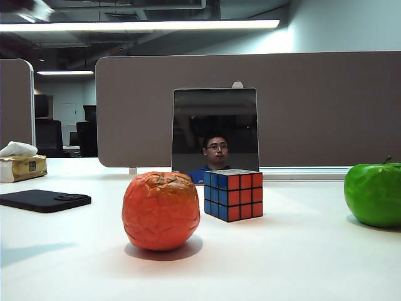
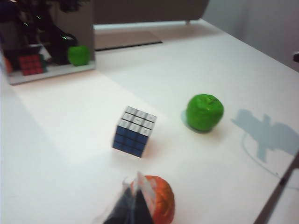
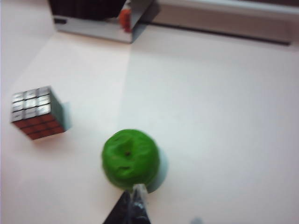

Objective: Move all the fruits on the tabletop near the face of the Rubik's cube that has the color most similar to each fruit.

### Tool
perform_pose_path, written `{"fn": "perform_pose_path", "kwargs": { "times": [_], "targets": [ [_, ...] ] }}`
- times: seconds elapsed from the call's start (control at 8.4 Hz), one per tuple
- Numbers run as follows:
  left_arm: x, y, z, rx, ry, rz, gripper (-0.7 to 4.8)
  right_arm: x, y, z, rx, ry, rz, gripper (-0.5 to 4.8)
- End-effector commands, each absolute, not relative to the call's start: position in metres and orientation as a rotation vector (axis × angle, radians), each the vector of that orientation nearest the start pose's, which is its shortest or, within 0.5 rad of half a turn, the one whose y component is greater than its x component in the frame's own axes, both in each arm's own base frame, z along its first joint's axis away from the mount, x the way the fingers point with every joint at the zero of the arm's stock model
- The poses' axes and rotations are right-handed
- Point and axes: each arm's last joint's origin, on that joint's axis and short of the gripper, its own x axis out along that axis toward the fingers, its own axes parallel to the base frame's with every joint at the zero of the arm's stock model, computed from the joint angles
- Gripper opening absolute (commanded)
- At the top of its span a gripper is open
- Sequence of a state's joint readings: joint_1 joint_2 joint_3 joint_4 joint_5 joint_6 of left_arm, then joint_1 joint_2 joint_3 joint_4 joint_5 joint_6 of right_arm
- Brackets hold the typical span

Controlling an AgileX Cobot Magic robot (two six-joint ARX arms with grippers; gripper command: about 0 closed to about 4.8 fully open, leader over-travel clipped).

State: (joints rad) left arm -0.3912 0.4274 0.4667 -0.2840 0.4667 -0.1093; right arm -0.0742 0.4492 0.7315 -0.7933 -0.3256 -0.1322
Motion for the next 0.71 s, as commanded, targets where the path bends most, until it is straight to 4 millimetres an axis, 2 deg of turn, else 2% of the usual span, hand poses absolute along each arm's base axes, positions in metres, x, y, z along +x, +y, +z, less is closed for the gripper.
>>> {"fn": "perform_pose_path", "kwargs": {
  "times": [0.12, 0.48, 0.71],
  "targets": [
    [0.125, -0.105, 0.26, -0.107, 0.275, -0.983, -0.05, 0.091, 0.006, 0.287, 0.056, 0.637, 0.399, -0.01],
    [0.132, -0.11, 0.256, -0.107, 0.283, -0.983, -0.05, 0.097, 0.005, 0.285, 0.062, 0.656, 0.399, -0.01],
    [0.137, -0.116, 0.251, -0.103, 0.317, -1.038, -0.05, 0.115, 0.004, 0.276, 0.115, 0.764, 0.391, -0.01]
  ]
}}
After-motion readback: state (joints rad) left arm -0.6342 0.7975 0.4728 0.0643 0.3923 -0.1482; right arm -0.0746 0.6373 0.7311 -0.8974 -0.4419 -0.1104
